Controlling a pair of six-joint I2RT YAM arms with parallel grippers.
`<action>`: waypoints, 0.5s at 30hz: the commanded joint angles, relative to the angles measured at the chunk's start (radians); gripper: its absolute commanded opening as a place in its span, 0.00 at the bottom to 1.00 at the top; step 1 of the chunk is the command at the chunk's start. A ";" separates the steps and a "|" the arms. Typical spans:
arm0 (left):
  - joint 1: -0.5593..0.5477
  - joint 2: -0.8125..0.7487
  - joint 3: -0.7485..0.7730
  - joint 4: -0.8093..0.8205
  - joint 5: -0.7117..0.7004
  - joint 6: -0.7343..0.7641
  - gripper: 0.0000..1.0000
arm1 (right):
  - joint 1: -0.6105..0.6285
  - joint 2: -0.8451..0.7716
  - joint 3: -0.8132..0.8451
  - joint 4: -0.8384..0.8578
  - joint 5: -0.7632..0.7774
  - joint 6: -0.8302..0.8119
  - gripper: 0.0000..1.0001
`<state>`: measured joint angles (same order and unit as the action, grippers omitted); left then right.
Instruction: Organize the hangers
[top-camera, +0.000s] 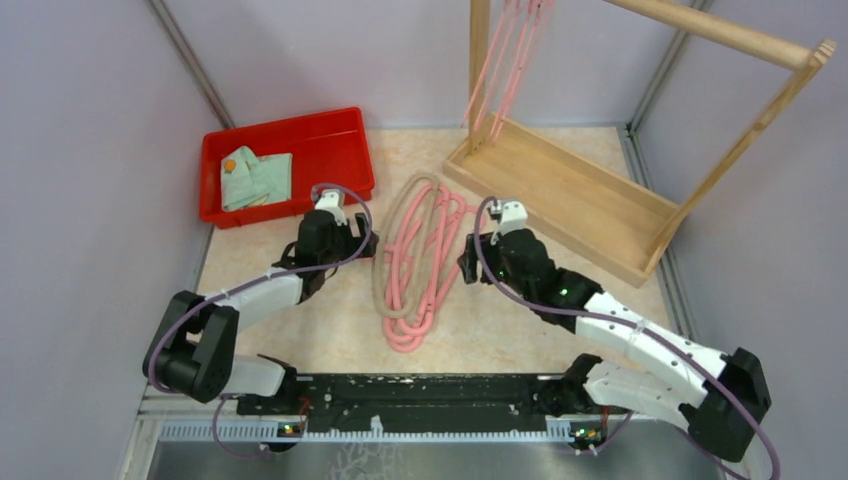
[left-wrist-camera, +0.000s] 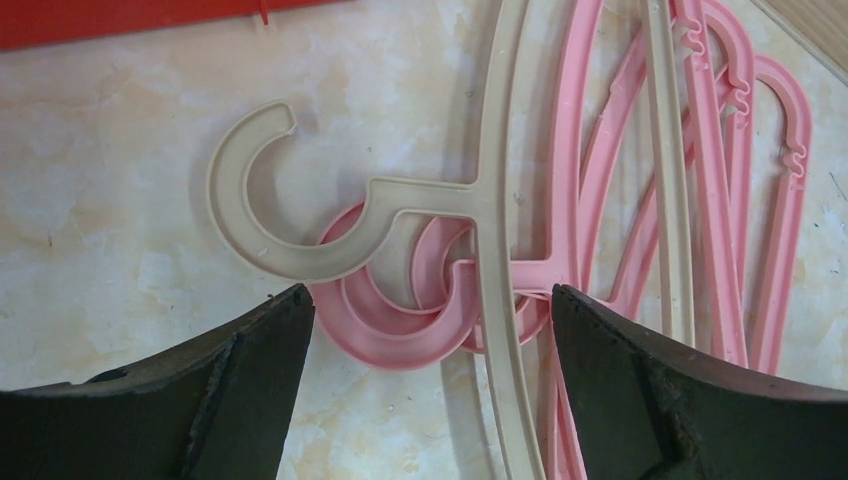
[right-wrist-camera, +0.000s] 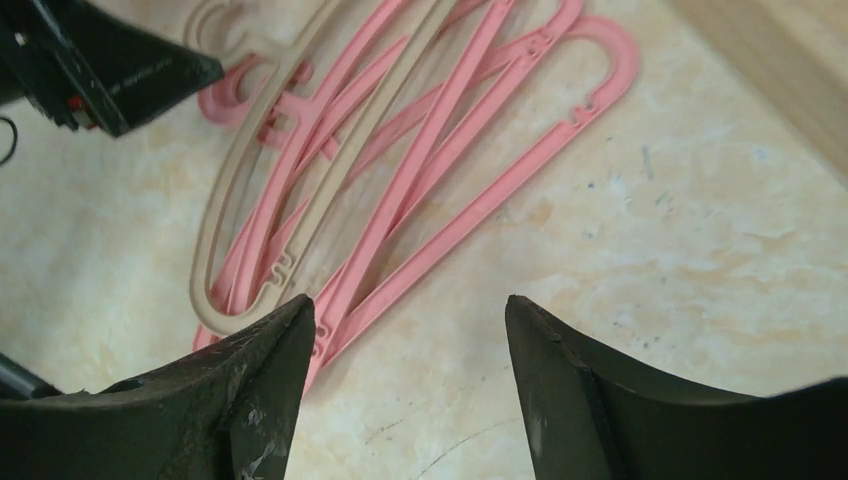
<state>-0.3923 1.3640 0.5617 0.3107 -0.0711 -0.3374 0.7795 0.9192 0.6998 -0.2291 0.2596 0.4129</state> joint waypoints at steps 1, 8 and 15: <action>0.001 -0.005 -0.009 -0.024 -0.045 -0.037 0.94 | 0.083 0.097 0.036 0.057 0.027 -0.004 0.69; 0.060 -0.005 -0.005 -0.083 -0.079 -0.090 0.96 | 0.166 0.359 0.184 0.144 -0.061 -0.019 0.67; 0.127 -0.093 -0.018 -0.115 -0.080 -0.111 0.96 | 0.180 0.590 0.328 0.218 -0.177 0.002 0.65</action>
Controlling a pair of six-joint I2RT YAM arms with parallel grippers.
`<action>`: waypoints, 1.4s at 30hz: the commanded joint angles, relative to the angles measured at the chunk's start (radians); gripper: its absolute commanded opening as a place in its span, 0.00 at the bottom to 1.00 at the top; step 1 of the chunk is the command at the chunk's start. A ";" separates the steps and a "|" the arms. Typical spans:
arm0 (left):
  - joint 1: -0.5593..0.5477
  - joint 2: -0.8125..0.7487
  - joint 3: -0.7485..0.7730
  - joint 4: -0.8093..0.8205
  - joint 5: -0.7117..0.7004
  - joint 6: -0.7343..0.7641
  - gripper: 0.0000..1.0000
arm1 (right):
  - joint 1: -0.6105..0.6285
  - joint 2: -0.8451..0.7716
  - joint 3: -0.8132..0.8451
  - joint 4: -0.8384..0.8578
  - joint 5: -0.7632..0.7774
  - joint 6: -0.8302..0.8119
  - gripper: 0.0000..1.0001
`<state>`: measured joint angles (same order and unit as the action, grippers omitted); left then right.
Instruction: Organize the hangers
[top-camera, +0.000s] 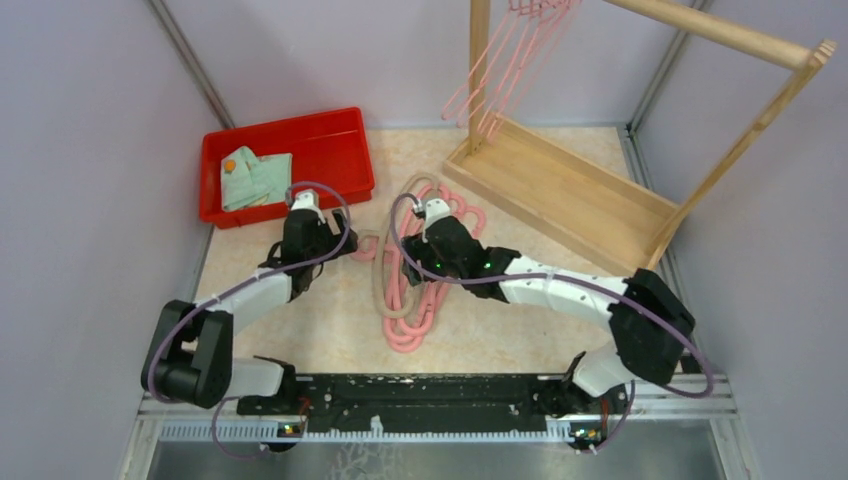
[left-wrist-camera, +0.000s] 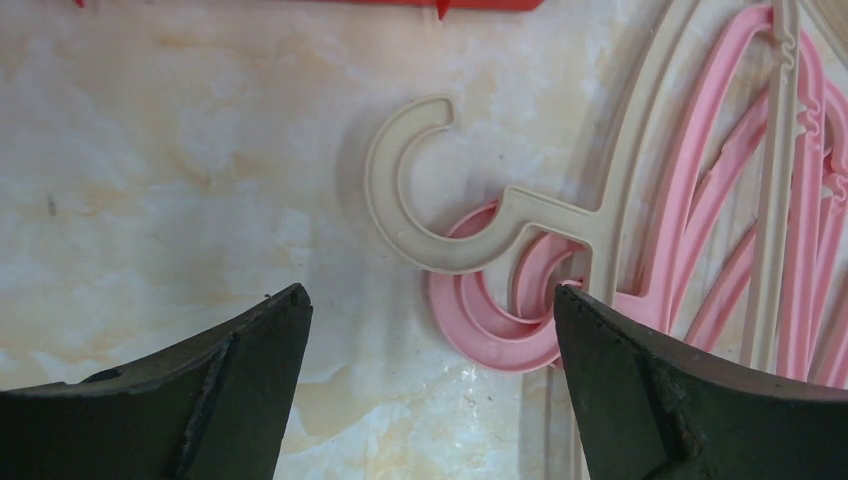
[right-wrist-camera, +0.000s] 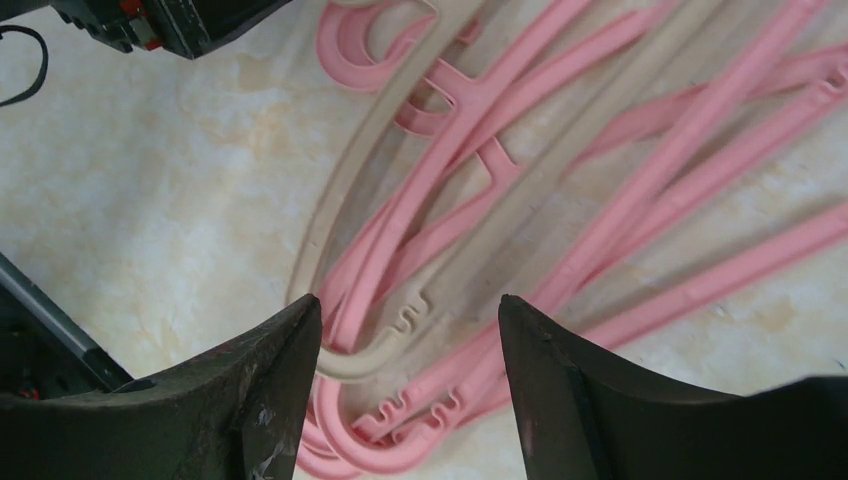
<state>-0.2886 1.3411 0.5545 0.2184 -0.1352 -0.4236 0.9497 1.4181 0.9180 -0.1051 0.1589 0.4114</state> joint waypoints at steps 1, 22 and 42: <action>0.032 -0.084 -0.011 -0.033 -0.027 -0.028 0.96 | 0.012 0.122 0.138 0.094 -0.090 0.001 0.65; 0.123 -0.197 -0.111 0.034 0.008 -0.044 0.97 | 0.047 0.572 0.428 0.066 -0.175 0.007 0.61; 0.126 -0.258 -0.122 0.018 -0.020 -0.030 0.97 | 0.049 0.335 0.212 0.151 0.018 -0.017 0.00</action>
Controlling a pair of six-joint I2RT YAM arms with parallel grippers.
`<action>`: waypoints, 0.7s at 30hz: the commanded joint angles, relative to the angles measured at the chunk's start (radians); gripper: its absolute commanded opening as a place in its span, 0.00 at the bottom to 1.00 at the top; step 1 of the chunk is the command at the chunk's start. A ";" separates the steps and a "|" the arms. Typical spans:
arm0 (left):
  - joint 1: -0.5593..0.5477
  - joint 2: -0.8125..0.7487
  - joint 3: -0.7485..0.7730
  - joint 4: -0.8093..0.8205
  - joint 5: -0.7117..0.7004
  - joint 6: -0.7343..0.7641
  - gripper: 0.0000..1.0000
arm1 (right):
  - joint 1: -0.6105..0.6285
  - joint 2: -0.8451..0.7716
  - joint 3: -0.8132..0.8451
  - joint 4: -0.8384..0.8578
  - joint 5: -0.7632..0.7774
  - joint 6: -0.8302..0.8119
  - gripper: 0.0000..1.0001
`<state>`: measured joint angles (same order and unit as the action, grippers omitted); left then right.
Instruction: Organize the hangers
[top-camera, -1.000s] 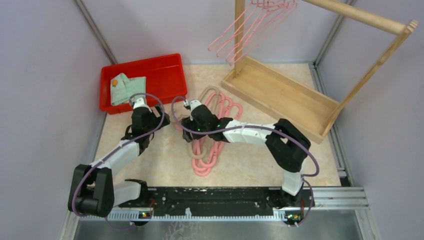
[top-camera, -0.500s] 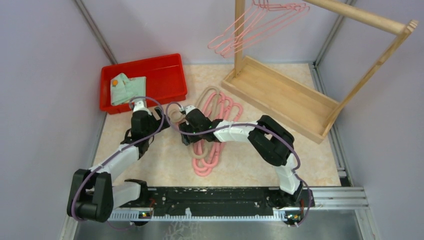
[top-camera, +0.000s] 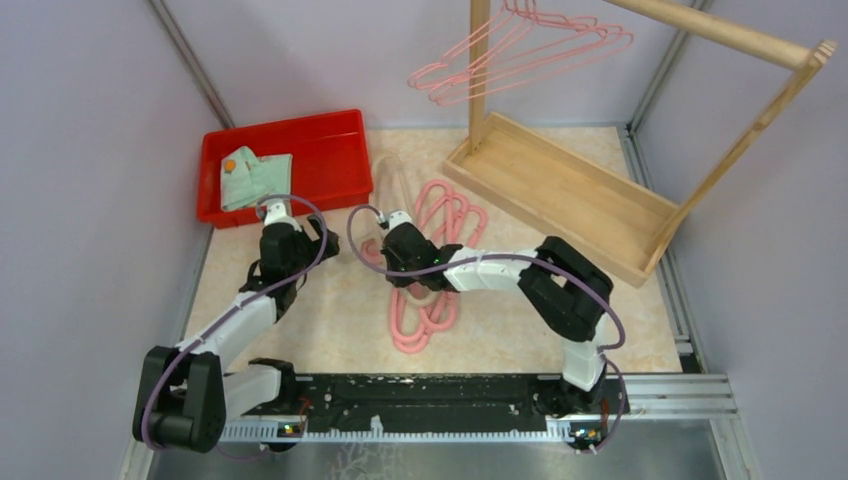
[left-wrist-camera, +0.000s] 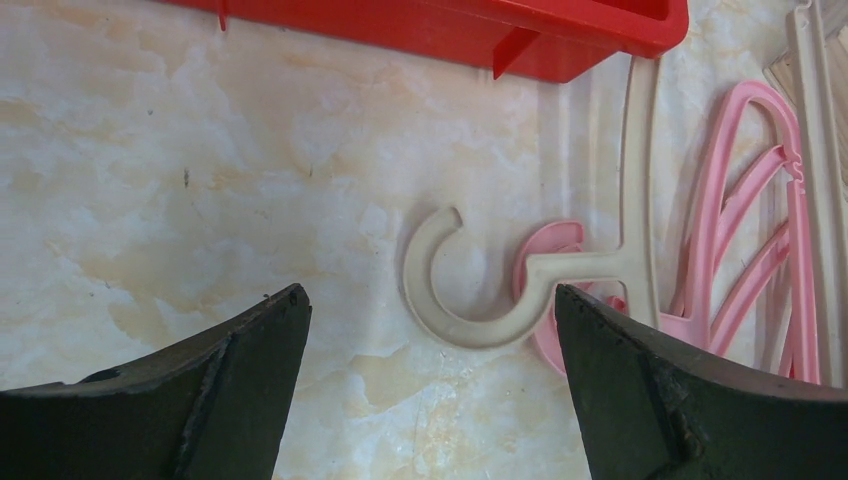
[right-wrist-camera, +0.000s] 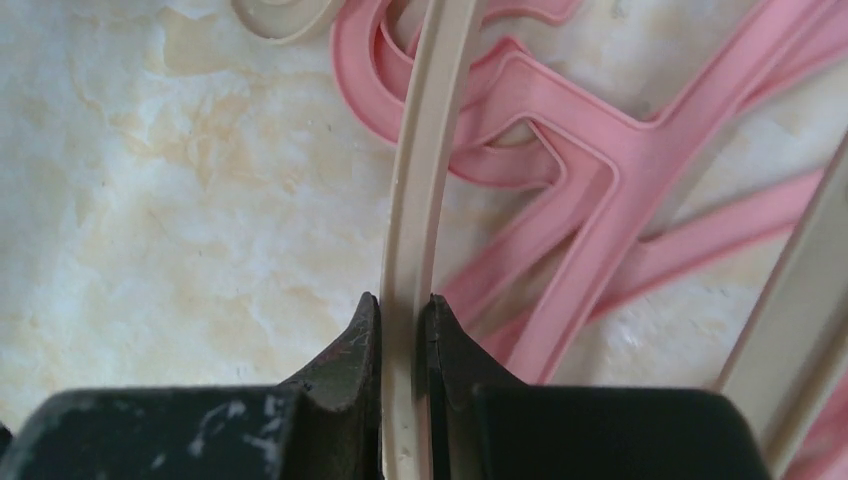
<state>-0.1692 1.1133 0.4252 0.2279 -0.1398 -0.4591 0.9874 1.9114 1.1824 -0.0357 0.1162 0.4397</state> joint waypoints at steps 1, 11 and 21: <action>0.006 -0.036 0.011 0.001 -0.023 0.008 0.97 | 0.011 -0.194 -0.068 0.077 0.075 -0.045 0.00; 0.007 -0.048 0.035 -0.004 0.006 -0.007 0.96 | -0.031 -0.578 -0.226 -0.063 0.150 -0.041 0.00; 0.007 -0.003 0.049 0.009 0.053 0.006 0.94 | -0.065 -0.935 -0.429 -0.132 0.137 0.099 0.00</action>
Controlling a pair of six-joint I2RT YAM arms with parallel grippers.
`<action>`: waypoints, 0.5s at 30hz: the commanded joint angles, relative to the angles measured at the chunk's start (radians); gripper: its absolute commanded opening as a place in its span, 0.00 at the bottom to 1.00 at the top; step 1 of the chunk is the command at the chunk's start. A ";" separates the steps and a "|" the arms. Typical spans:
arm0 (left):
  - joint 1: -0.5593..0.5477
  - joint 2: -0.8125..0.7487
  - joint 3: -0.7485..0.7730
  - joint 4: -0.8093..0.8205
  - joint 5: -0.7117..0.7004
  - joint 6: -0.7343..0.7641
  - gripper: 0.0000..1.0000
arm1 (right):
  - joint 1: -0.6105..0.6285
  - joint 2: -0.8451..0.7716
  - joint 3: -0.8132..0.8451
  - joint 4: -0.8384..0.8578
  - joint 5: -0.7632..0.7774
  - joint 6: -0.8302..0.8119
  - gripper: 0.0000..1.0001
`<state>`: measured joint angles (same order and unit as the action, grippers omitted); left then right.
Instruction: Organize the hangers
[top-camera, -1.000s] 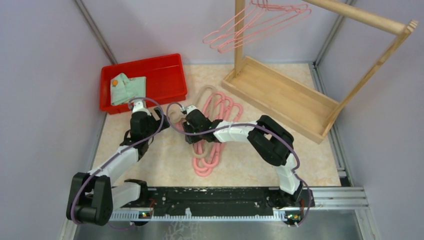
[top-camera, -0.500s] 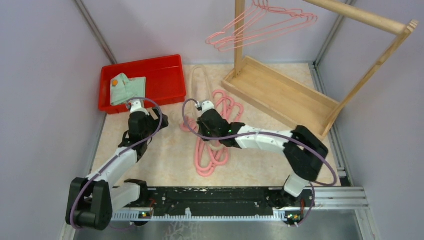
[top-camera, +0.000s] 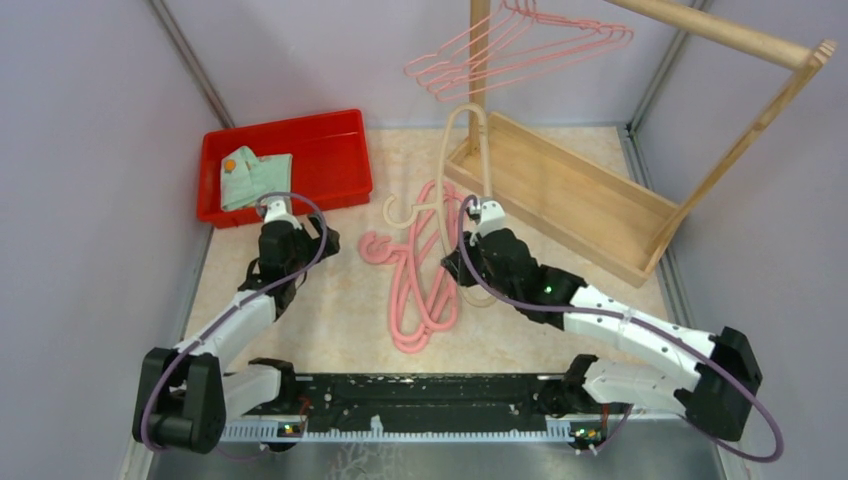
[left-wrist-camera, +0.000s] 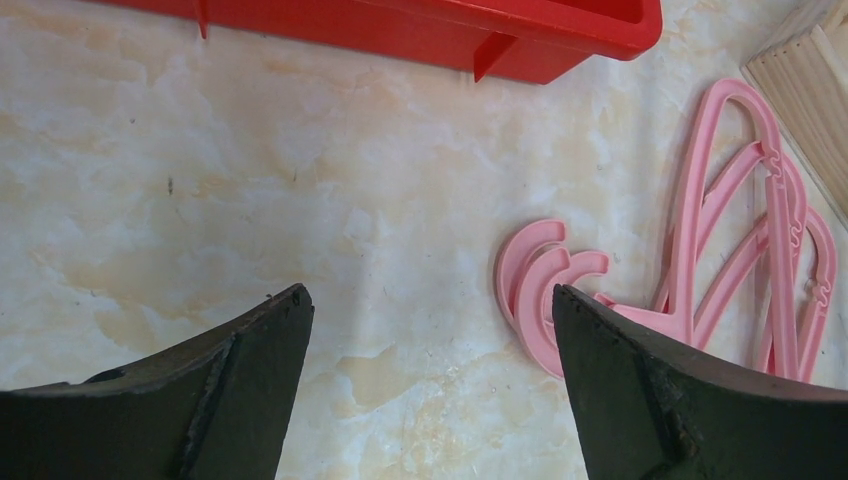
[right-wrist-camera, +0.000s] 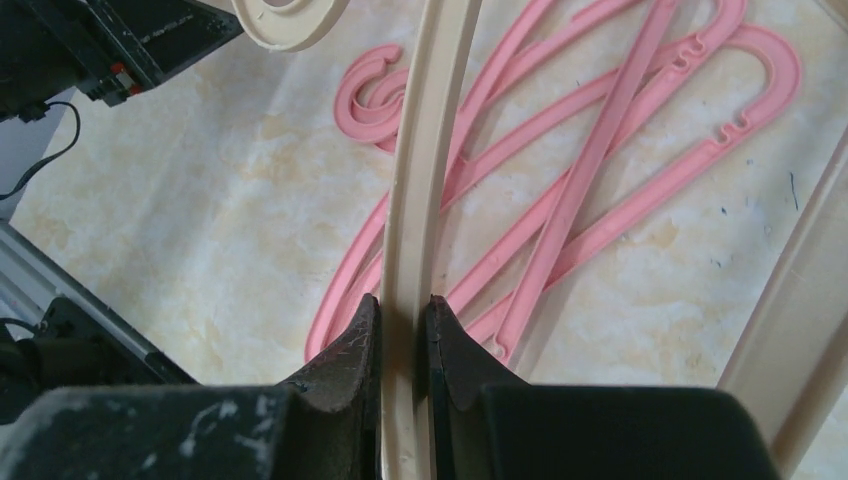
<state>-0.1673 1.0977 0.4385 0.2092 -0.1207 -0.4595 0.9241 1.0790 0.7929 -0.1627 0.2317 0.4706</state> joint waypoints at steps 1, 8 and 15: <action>0.005 0.016 0.040 0.028 0.047 0.008 0.94 | -0.005 -0.124 -0.054 -0.010 0.027 0.079 0.00; 0.003 0.033 0.045 0.055 0.134 -0.002 0.92 | -0.065 -0.273 -0.114 -0.013 0.041 0.163 0.00; 0.002 0.043 0.047 0.064 0.152 0.005 0.91 | -0.108 -0.453 -0.033 -0.067 0.168 0.158 0.00</action>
<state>-0.1677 1.1316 0.4580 0.2325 -0.0002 -0.4591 0.8352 0.6998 0.6720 -0.2447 0.2970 0.6258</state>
